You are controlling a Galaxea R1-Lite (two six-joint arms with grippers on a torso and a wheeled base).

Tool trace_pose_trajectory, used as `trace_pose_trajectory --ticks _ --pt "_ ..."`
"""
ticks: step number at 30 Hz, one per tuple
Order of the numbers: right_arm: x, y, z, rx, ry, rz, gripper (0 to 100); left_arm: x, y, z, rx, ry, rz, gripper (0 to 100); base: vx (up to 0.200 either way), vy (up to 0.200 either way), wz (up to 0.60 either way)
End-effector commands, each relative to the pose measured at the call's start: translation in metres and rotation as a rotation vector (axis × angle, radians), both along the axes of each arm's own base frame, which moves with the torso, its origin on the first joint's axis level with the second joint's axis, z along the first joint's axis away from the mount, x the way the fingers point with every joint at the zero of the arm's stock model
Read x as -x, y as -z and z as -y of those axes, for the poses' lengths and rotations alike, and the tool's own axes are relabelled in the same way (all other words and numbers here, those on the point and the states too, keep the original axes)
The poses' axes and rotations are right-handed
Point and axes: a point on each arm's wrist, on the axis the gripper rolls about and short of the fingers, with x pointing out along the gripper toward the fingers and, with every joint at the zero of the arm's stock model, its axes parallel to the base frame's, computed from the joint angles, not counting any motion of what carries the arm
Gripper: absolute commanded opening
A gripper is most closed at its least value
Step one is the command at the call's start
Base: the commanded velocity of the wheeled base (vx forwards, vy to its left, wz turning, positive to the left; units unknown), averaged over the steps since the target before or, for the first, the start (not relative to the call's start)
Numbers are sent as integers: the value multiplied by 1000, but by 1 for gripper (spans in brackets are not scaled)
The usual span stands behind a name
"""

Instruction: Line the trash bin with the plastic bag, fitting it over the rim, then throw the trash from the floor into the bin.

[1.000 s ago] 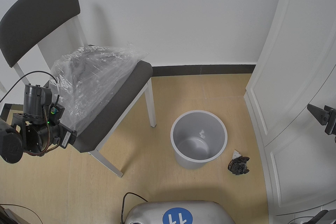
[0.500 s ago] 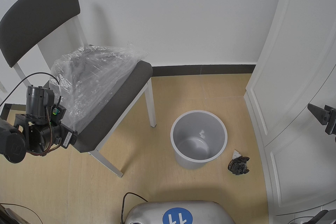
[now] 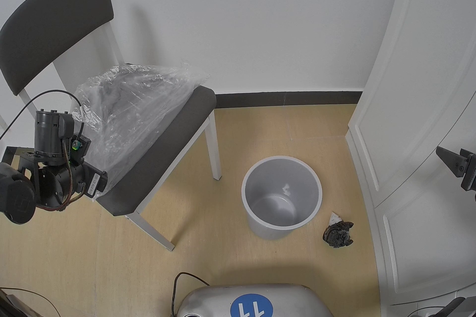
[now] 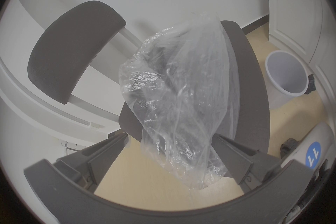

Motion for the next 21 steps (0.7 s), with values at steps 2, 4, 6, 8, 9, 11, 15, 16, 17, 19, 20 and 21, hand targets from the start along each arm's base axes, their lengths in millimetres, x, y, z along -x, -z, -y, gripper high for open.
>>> trace_pose_trajectory --ticks 2,4,6,8,9,11,15,16,17,19,20,21 --pt "1 -1 0 0 -1 6 100 0 5 2 -4 4 -17 100 0 0 0" --pt "1 0 0 0 -1 5 100 -2 8 2 -8 4 -29 100 0 0 0" --pt "1 0 0 0 -1 5 100 -4 9 3 -9 4 -34 100 0 0 0" --pt "1 0 0 0 -1 3 100 -5 11 2 -11 1 -40 100 0 0 0" --pt "1 0 0 0 -1 3 100 -6 12 2 -12 0 -43 100 0 0 0" --pt "0 0 0 0 -1 2 100 -6 13 2 -12 -2 -48 100 0 0 0" --pt "1 0 0 0 -1 3 100 -8 14 2 -13 -2 -51 100 0 0 0" --pt "1 0 0 0 -1 5 100 -8 14 3 -13 -1 -51 100 0 0 0" --pt "1 0 0 0 -1 5 100 -8 14 2 -13 -2 -50 100 0 0 0" --pt "1 0 0 0 -1 5 100 -8 14 2 -14 -2 -50 100 0 0 0" --pt "1 0 0 0 -1 5 100 -9 14 2 -14 -3 -50 0 0 0 0" --pt "1 0 0 0 -1 5 100 -9 14 2 -14 -3 -52 0 0 0 0"
